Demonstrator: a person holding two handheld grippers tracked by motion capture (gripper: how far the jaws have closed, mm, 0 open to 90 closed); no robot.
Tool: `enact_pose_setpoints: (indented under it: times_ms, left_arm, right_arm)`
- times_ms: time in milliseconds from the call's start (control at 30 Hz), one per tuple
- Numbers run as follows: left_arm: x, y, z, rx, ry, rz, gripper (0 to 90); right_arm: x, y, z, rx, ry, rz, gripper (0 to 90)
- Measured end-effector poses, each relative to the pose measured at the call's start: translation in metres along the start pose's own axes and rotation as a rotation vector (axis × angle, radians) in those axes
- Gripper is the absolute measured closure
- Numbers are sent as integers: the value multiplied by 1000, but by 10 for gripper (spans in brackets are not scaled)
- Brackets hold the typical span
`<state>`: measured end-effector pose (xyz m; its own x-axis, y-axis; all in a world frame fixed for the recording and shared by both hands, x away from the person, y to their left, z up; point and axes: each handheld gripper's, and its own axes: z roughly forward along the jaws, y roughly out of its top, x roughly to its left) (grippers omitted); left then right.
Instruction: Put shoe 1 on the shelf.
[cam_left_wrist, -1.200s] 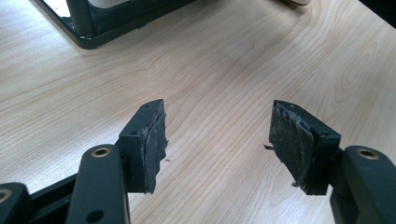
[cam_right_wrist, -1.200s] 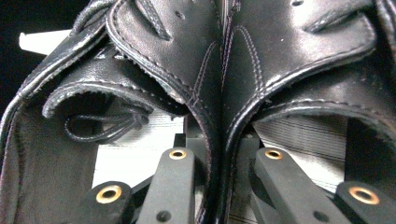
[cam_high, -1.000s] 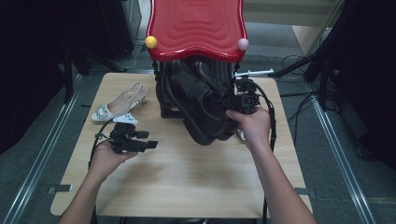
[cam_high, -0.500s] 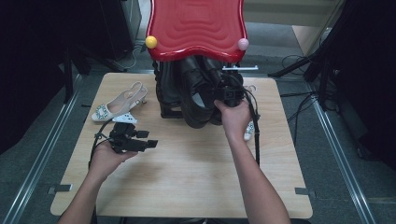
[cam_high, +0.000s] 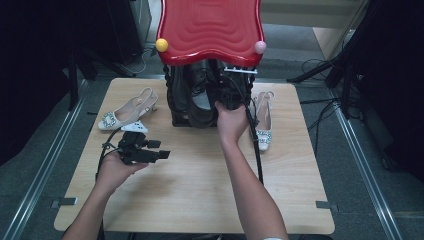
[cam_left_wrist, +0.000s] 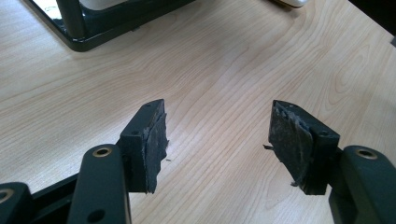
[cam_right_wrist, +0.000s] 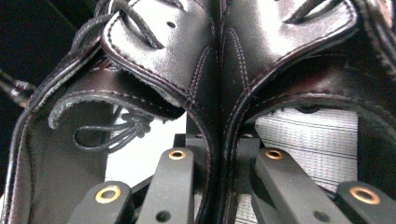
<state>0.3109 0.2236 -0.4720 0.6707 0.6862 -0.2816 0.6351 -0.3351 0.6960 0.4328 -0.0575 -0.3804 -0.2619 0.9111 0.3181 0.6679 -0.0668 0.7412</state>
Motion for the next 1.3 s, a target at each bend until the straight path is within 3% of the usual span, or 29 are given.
enact_pose_setpoints:
  times_ms: [167, 367, 533, 700, 1067, 1133, 1233, 1300]
  left_arm:
    - [0, 0, 1, -1, 2, -2, 372]
    - [0, 0, 0, -2, -6, -5, 372]
    - [0, 0, 2, 1, -7, -6, 372]
    - [-1, 0, 2, -1, -7, -11, 372]
    - [-6, 7, -1, 15, -1, 9, 387]
    - [-8, 11, -2, 21, -7, 7, 416]
    - [-9, 19, -7, 19, -3, 18, 543]
    - [-10, 26, -12, 11, -4, 24, 626]
  right_arm:
    - [6, 3, 6, -9, -18, 16, 808]
    - [13, -1, 10, -12, -35, -34, 761]
    - [15, -1, 11, 2, -15, -54, 700]
    - [10, 1, 10, 1, 41, -72, 617]
    - [5, -3, -11, -6, 82, -149, 586]
    - [4, -5, -18, -3, 102, -165, 574]
    - [1, -6, -28, 2, 133, -188, 553]
    - [-2, -6, -35, 3, 177, -176, 542]
